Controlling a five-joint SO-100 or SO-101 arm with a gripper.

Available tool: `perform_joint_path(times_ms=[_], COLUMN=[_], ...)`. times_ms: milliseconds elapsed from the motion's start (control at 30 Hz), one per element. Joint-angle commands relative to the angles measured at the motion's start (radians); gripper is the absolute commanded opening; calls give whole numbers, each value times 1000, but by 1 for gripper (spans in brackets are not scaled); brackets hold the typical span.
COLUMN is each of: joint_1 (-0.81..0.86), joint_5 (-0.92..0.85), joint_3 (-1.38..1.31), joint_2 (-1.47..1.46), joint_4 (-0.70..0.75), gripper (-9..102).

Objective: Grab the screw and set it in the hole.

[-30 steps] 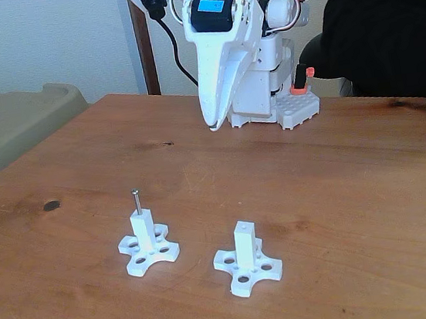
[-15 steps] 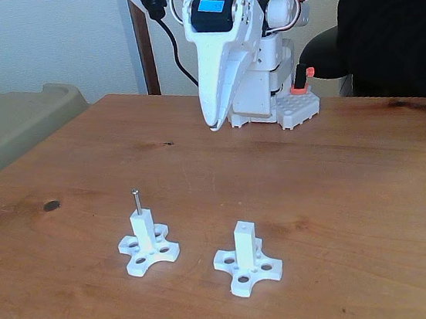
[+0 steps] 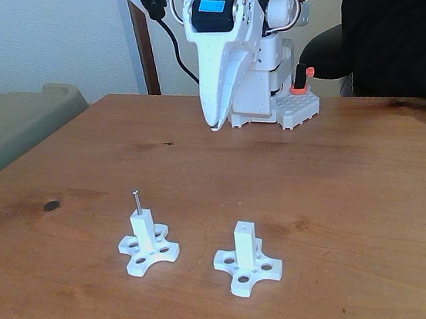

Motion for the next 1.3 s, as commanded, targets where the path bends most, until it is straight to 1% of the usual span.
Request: perform_joint_path(times_ms=[0, 200, 533, 900, 1000, 1133, 1267], joint_1=[6, 6, 12, 12, 12, 14, 14], joint_5=[-32, -32, 2, 57, 63, 54, 55], joint_3=[9, -112, -394, -624, -704, -779, -890], joint_2=[-17, -187, -511, -836, -954, -1028, -1111], joint_4=[12, -40, -64, -38, -25, 5, 51], gripper=[-4, -4, -4, -4, -2, 2, 3])
